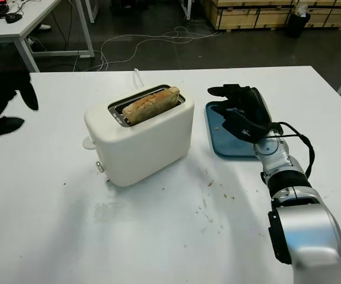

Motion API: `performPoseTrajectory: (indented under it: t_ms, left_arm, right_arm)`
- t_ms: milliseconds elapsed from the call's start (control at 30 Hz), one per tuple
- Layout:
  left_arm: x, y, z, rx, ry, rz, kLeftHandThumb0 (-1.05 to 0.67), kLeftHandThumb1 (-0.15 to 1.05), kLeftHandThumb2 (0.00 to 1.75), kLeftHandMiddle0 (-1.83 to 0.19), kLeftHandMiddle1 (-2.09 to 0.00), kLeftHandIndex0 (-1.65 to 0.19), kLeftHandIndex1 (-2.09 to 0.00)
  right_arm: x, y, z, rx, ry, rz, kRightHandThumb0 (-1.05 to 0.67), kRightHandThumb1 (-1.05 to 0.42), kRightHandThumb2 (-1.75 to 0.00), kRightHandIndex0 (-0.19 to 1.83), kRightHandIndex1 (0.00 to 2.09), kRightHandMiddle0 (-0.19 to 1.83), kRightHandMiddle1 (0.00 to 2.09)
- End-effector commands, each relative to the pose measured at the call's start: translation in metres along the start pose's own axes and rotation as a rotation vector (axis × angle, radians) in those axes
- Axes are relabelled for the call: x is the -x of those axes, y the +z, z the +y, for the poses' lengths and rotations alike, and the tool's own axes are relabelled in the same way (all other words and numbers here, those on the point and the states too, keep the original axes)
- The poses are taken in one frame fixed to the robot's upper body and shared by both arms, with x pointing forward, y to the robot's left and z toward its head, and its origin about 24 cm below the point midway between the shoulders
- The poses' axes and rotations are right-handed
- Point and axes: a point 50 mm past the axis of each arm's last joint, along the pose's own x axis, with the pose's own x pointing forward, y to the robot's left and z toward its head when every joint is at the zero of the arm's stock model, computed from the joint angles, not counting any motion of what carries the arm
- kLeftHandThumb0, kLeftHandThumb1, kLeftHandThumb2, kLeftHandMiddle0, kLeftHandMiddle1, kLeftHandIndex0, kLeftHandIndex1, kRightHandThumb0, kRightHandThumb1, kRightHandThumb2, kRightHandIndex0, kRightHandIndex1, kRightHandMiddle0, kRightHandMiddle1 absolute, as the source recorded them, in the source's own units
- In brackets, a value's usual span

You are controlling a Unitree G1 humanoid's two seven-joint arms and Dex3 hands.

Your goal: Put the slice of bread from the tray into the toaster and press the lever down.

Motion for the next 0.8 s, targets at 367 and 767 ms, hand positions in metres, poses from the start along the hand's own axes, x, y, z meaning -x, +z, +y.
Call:
performPoseTrajectory:
  t_ms: [367,767]
  left_arm:
    - [-0.009,0.007,-0.033,0.082,-0.120,-0.071,-1.05,0.92,0.75,-1.29,-1.75,-0.03,-1.51]
    - [-0.008,0.011,-0.032,0.098,-0.195,-0.081,-1.05,0.92,0.78,-1.33,-1.75,0.00,-1.52]
  right_arm:
    - [0.001,0.000,0.000,-0.033,-0.016,-0.002,-0.20,-0.92,-0.02,0.98,0.25,0.95,0.02]
    - [0.002,-0.001,0.000,-0.025,-0.015,0.001,-0.21,-0.92,-0.03,0.97,0.25,0.95,0.01]
